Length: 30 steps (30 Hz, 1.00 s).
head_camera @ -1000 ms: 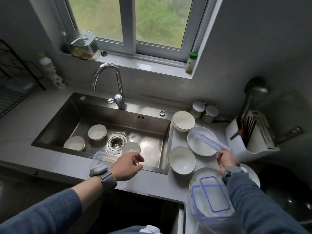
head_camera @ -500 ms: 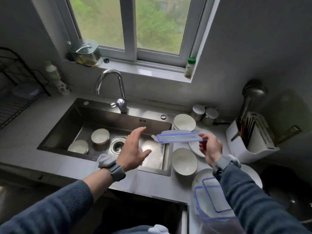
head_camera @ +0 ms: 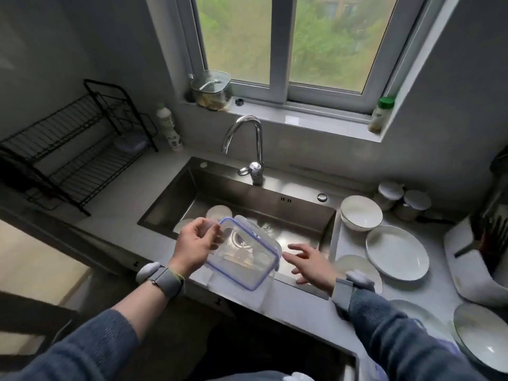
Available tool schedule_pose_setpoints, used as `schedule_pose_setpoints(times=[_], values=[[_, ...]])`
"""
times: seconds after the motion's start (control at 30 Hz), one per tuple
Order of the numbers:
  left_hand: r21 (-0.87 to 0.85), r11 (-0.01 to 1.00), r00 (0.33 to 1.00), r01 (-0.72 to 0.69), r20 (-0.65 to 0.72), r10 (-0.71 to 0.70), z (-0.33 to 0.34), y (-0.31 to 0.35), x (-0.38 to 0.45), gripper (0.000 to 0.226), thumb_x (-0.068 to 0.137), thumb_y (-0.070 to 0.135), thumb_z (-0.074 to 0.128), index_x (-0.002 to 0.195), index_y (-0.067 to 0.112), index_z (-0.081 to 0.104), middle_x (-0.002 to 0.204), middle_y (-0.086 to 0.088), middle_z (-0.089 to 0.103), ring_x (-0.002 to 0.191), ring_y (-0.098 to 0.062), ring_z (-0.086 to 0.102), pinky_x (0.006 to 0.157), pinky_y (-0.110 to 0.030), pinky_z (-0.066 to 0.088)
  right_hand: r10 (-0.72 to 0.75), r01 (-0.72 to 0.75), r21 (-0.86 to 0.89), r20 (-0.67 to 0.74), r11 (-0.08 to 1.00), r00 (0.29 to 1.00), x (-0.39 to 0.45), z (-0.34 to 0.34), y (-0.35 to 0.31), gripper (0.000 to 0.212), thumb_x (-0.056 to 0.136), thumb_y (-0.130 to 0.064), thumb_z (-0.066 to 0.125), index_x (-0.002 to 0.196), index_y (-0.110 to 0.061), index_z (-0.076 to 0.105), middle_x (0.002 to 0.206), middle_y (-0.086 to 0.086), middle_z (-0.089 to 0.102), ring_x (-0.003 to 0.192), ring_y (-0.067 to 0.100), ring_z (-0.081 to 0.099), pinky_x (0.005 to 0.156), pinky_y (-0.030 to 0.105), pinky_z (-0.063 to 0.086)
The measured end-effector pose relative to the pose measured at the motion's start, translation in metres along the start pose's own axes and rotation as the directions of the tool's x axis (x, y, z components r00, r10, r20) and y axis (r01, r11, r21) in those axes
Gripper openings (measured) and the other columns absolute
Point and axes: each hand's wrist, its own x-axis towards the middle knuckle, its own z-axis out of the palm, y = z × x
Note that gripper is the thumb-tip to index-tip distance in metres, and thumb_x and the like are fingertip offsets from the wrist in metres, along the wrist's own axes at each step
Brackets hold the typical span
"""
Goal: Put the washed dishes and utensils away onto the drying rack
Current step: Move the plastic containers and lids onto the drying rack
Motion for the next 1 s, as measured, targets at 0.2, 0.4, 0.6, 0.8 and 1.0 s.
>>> schedule_pose_setpoints(times=[0.2, 0.4, 0.6, 0.8, 1.0], values=[[-0.193, 0.905, 0.918, 0.38, -0.039, -0.394, -0.006, -0.044, -0.002, 0.014, 0.104, 0.022, 0.058, 0.103, 0.008, 0.063, 0.092, -0.009, 0.069, 0.066, -0.011, 0.072, 0.059, -0.023, 0.06, 0.087, -0.082, -0.039, 0.161, 0.996, 0.983, 0.002, 0.043, 0.02, 0.033, 0.097, -0.037, 0.063, 0.119, -0.012, 0.062, 0.106, 0.004, 0.069, 0.08, 0.02, 0.072, 0.076, 0.039, 0.064], [0.39, 0.823, 0.899, 0.412, -0.029, -0.436, -0.008, -0.08, 0.009, 0.038, 0.094, 0.039, 0.07, 0.117, 0.009, 0.06, 0.118, -0.009, 0.064, 0.109, -0.026, 0.063, 0.1, -0.039, 0.051, 0.234, -0.232, -0.034, 0.032, 0.972, 0.972, 0.018, 0.066, 0.05, 0.047, 0.085, -0.022, 0.077, 0.121, -0.013, 0.048, 0.102, 0.013, 0.066, 0.081, 0.028, 0.074, 0.069, 0.046, 0.064], [0.665, 0.666, 0.912, 0.337, -0.057, -0.405, -0.004, -0.09, 0.027, 0.063, 0.095, 0.053, 0.06, 0.134, 0.005, 0.052, 0.136, -0.015, 0.059, 0.124, -0.032, 0.057, 0.106, -0.041, 0.046, 0.234, -0.239, -0.056, -0.076, 0.97, 0.969, 0.025, 0.082, 0.058, 0.052, 0.087, -0.018, 0.074, 0.129, -0.009, 0.044, 0.117, 0.016, 0.06, 0.096, 0.031, 0.069, 0.067, 0.043, 0.064], [0.649, 0.648, 0.862, 0.399, -0.025, -0.506, 0.002, -0.099, 0.034, 0.049, 0.097, 0.035, 0.057, 0.137, 0.008, 0.052, 0.14, -0.014, 0.059, 0.129, -0.033, 0.056, 0.109, -0.039, 0.043, 0.229, -0.256, -0.111, -0.213, 0.96, 0.95, 0.032, 0.082, 0.063, 0.051, 0.086, -0.022, 0.075, 0.126, -0.013, 0.043, 0.09, 0.003, 0.056, 0.08, 0.023, 0.062, 0.079, 0.049, 0.062], [0.636, 0.65, 0.851, 0.416, -0.02, -0.525, 0.0, -0.115, 0.029, 0.053, 0.083, 0.039, 0.077, 0.128, 0.016, 0.059, 0.125, -0.006, 0.066, 0.112, -0.027, 0.067, 0.102, -0.038, 0.053, 0.256, -0.293, -0.111, -0.263, 0.95, 0.93, 0.036, 0.071, 0.079, 0.052, 0.083, -0.035, 0.077, 0.124, -0.015, 0.051, 0.093, -0.004, 0.061, 0.1, 0.029, 0.066, 0.091, 0.05, 0.057]])
